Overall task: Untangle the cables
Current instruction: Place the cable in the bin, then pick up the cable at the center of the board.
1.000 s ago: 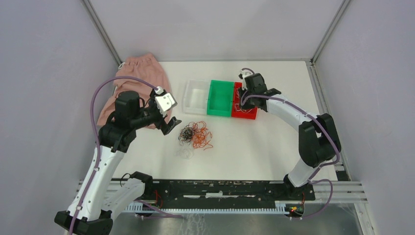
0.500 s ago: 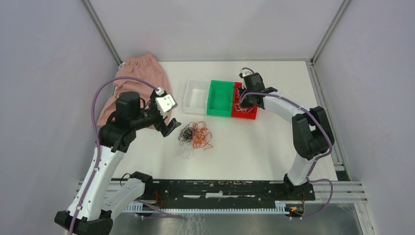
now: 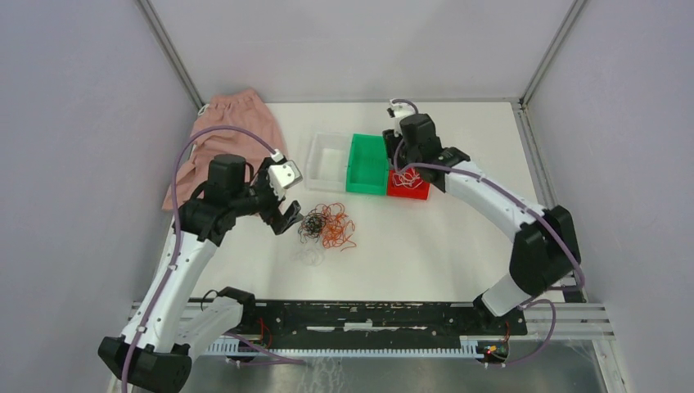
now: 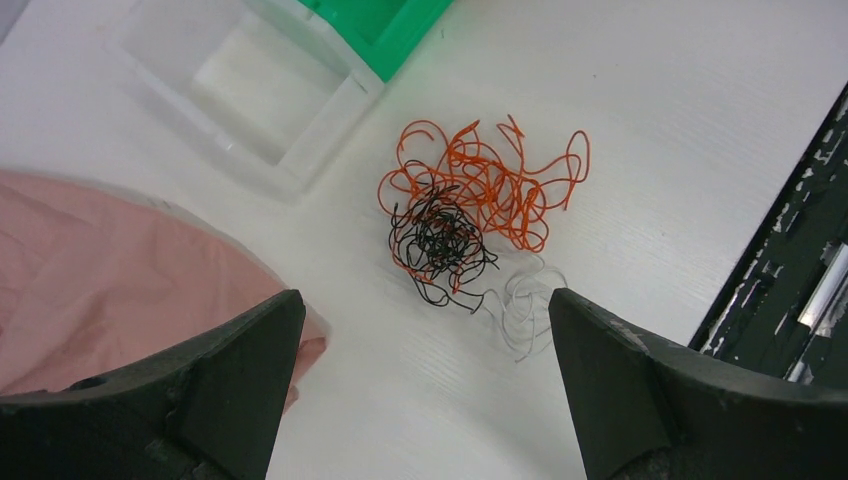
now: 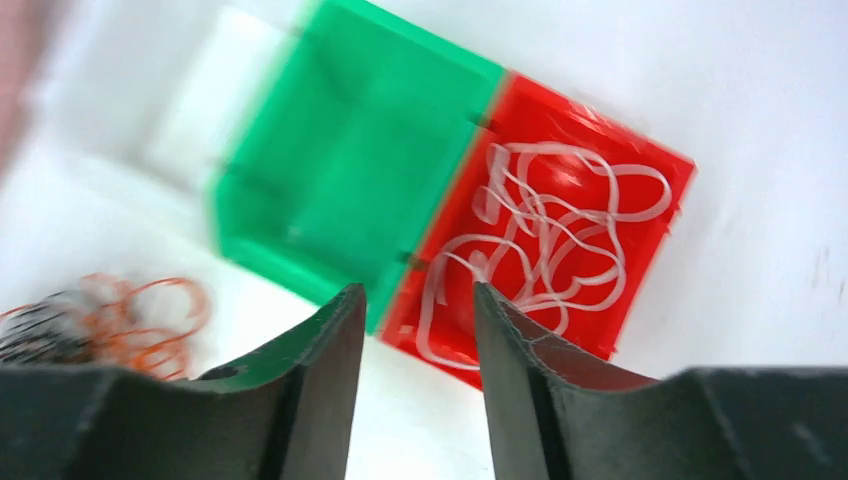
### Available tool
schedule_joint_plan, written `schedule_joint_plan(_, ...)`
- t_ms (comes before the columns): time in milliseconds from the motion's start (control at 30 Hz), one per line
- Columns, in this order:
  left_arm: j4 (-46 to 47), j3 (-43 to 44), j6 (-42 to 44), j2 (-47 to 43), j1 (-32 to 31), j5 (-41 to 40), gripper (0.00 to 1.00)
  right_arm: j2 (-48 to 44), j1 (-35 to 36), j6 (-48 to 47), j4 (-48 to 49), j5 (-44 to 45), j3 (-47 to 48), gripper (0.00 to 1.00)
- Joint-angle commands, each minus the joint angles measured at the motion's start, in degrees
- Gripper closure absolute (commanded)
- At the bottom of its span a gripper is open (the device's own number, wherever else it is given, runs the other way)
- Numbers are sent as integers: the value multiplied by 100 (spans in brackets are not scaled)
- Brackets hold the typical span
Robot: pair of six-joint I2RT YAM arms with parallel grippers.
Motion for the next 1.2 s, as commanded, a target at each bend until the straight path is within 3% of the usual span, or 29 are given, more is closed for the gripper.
schedule_joint_plan(0, 133, -99, 231, 176, 435, 125, 1, -1074, 905, -520, 554, 87, -374, 47)
schedule_joint_plan(200, 82, 55, 268, 652, 1329, 521, 1, -1818, 2425, -454, 1414, -960, -1482, 43)
schedule_joint_plan(367, 207, -7, 191, 749, 1425, 546, 1, -803, 3694, -307, 1286, -1178, -1207, 44)
schedule_joint_plan(867, 84, 89, 143, 549, 1429, 547, 1, 1694, 3971, -94, 1863, -741, -229, 45)
schedule_joint_plan(1000, 29, 85, 207, 467, 1438, 553, 1, 1916, 3967, -103, 1815, -562, -103, 58)
schedule_joint_plan(1167, 8, 95, 276, 424, 1438, 563, 1, 1695, 3958, -84, 1667, -502, -147, 91)
